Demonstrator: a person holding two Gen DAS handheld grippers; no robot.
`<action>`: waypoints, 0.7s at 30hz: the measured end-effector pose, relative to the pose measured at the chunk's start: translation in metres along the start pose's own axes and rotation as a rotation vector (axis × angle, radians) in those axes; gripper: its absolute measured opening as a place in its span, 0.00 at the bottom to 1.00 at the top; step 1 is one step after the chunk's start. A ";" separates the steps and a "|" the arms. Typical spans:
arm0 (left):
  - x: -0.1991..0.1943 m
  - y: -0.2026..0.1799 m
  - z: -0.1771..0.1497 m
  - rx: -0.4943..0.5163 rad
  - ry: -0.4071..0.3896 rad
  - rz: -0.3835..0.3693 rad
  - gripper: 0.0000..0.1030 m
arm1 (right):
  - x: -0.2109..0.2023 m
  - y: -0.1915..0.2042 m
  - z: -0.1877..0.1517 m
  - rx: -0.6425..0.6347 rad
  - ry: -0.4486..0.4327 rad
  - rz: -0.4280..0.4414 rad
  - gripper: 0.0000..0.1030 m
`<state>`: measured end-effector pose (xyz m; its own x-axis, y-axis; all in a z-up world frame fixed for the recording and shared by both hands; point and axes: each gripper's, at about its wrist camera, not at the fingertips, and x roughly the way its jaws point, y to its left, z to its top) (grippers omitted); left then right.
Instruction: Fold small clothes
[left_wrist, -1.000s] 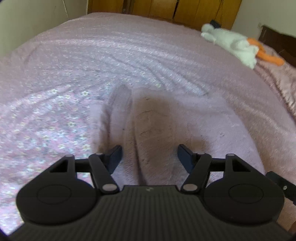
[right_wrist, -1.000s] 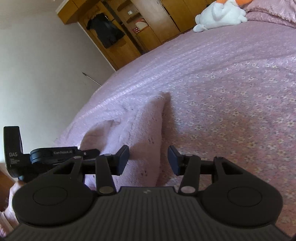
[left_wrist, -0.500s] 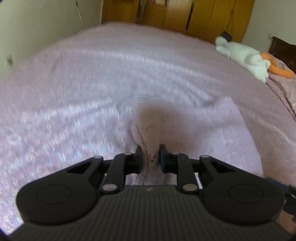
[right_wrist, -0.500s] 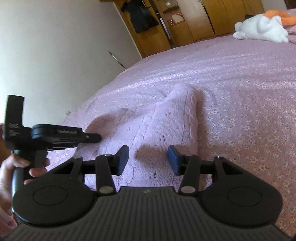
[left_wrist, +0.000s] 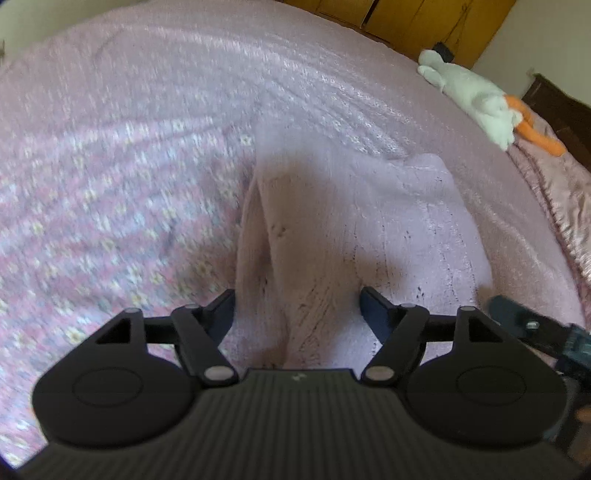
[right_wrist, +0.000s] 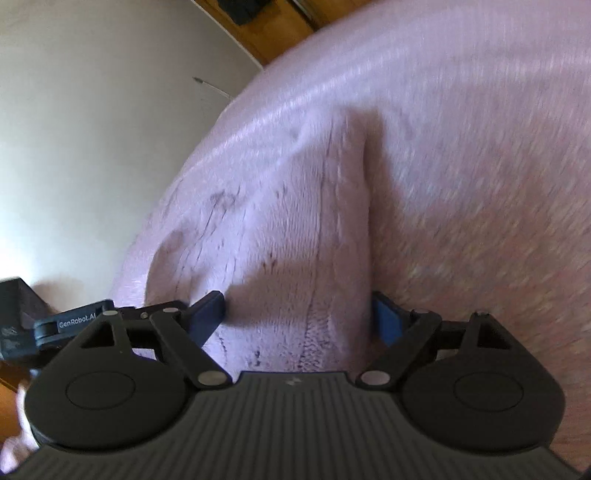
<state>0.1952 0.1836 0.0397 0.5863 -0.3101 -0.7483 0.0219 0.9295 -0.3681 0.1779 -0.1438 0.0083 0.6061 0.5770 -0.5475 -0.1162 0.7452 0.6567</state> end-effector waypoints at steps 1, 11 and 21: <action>0.003 0.003 -0.001 -0.035 0.005 -0.027 0.72 | 0.002 -0.001 0.000 0.018 -0.012 0.009 0.87; 0.017 -0.009 -0.009 -0.106 0.005 -0.127 0.50 | -0.014 0.002 0.011 0.082 -0.039 0.053 0.52; -0.017 -0.059 -0.041 -0.055 0.075 -0.219 0.45 | -0.119 -0.012 -0.015 0.090 -0.048 0.026 0.52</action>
<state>0.1509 0.1259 0.0516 0.5104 -0.5187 -0.6858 0.0963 0.8270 -0.5539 0.0951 -0.2169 0.0577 0.6412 0.5771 -0.5059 -0.0621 0.6961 0.7153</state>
